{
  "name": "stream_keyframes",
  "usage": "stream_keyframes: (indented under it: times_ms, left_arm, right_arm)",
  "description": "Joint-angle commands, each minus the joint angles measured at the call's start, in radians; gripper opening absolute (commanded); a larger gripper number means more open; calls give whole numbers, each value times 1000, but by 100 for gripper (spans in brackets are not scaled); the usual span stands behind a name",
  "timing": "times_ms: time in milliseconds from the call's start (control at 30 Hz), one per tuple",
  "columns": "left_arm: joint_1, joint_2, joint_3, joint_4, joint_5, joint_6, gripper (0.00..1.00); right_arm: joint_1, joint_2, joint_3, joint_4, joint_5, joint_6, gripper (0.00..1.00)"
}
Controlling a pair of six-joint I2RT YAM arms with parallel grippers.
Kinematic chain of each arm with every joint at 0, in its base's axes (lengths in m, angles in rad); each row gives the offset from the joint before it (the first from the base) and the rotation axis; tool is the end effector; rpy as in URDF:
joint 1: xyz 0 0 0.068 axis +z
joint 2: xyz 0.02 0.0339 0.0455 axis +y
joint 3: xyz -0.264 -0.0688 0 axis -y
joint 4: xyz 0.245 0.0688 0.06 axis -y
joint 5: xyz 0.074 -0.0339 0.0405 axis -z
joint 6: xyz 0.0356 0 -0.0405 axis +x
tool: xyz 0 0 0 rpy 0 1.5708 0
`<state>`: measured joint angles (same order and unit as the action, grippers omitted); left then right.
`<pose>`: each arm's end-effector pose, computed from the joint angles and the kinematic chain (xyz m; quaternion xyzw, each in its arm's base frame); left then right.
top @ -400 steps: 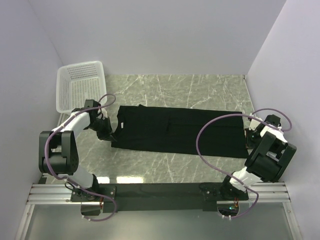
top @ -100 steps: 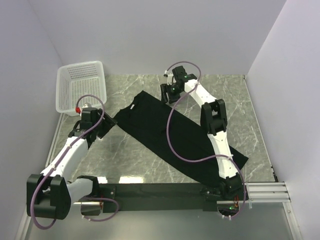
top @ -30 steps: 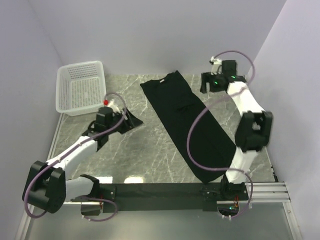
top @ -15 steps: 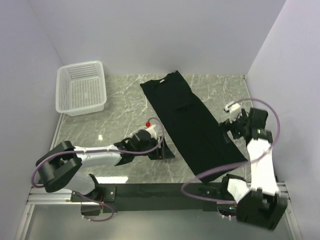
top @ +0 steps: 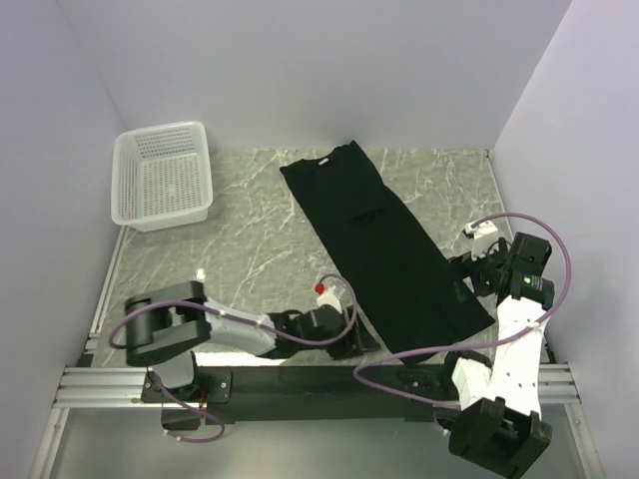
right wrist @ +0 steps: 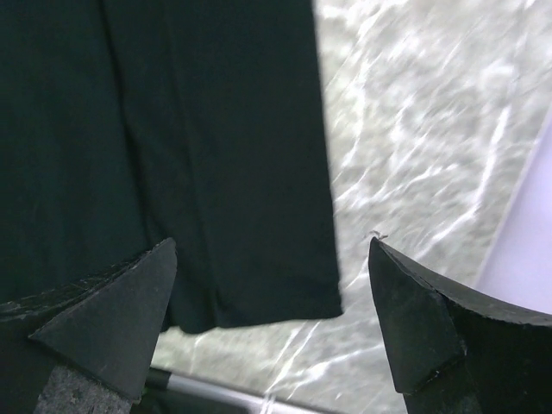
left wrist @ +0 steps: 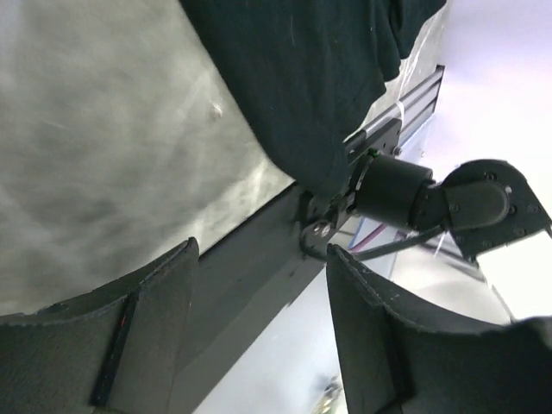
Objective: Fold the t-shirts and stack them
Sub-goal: Adjust the T-shirt at the center of the board.
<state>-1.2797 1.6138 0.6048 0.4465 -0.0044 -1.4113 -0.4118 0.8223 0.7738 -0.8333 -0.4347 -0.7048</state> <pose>0.0878 -0.2925 0.1434 -0.0586 0.8736 -0.4704 0.1098 0.1485 -0.0485 0.2729 -0.2062 0.8986 -0.0025 0.3872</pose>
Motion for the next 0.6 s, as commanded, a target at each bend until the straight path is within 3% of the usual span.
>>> stream_keyframes:
  times_ms: [0, 267, 567]
  left_arm:
    - [-78, 72, 111, 37, -172, -191, 66]
    - [-168, 254, 263, -63, -284, -418, 55]
    - [-191, 357, 349, -141, -321, -543, 43]
  right_arm:
    - [-38, 12, 48, -90, -62, -54, 98]
    - [-122, 81, 94, -158, -108, -111, 96]
    - [-188, 126, 107, -194, -142, -186, 95]
